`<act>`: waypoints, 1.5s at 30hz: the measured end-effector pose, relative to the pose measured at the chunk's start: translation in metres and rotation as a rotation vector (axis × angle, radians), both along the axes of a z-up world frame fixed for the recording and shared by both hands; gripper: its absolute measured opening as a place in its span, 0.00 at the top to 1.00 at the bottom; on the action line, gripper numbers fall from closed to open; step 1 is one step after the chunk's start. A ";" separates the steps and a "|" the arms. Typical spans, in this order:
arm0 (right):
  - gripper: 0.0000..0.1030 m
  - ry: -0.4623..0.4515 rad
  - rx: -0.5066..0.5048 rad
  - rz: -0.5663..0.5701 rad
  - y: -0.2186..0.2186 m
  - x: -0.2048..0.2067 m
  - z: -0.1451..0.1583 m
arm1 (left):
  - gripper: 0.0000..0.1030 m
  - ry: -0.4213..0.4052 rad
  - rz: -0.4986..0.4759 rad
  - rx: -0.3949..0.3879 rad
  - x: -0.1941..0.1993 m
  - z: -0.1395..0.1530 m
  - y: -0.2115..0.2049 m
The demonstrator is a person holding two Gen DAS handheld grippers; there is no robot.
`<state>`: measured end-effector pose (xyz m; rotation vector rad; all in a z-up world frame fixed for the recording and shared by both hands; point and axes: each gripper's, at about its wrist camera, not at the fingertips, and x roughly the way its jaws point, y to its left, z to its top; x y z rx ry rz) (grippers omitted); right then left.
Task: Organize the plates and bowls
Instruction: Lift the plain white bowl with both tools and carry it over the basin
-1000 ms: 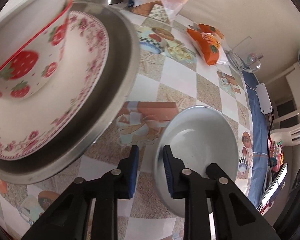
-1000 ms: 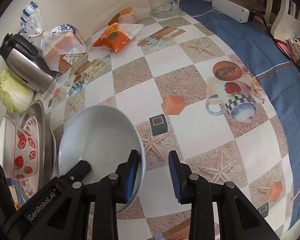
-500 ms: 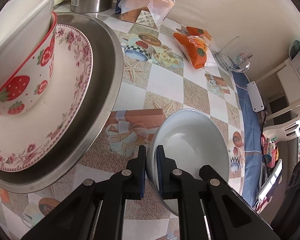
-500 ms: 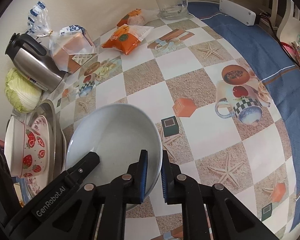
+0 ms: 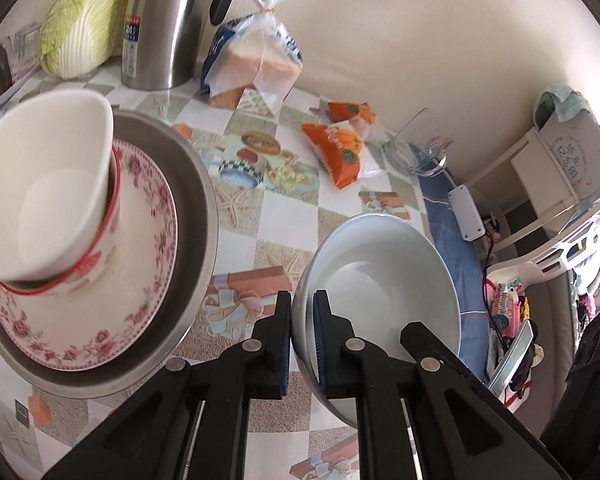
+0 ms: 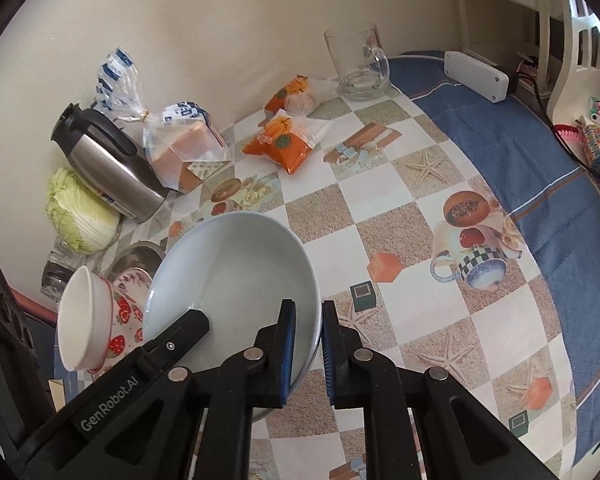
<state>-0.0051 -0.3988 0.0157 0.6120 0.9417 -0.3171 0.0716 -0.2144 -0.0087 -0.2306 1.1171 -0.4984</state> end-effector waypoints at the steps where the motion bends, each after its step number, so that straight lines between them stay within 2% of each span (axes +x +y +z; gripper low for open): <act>1: 0.87 -0.012 0.000 0.001 0.001 0.000 0.004 | 0.89 -0.008 -0.006 -0.002 0.000 0.004 0.001; 7: 0.87 -0.066 -0.023 0.006 0.010 -0.002 0.029 | 0.88 -0.054 -0.036 -0.018 0.001 0.026 0.011; 15: 0.87 -0.122 -0.051 0.029 0.030 0.001 0.055 | 0.88 -0.137 -0.059 0.003 -0.003 0.052 0.029; 22: 0.87 -0.155 -0.056 0.059 0.050 0.007 0.069 | 0.85 -0.161 -0.050 -0.027 0.002 0.066 0.056; 45: 0.87 -0.162 -0.112 0.182 0.145 0.053 0.078 | 0.85 -0.148 0.064 -0.085 0.032 0.070 0.160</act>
